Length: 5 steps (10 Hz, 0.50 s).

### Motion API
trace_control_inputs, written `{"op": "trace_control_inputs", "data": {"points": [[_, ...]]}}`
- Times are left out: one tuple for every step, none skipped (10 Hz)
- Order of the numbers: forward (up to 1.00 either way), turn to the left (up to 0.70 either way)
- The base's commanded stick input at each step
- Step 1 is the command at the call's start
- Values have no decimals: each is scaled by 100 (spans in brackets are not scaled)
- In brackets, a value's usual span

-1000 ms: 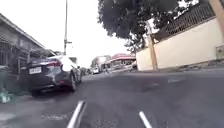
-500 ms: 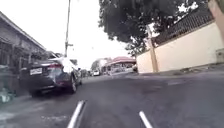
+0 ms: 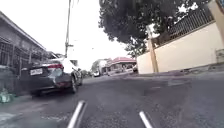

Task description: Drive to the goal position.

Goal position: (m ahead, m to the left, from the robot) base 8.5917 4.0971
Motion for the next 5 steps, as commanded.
{"op": "trace_control_inputs", "data": {"points": [[100, 0], [100, 2], [100, 3], [100, 5], [14, -17]]}}
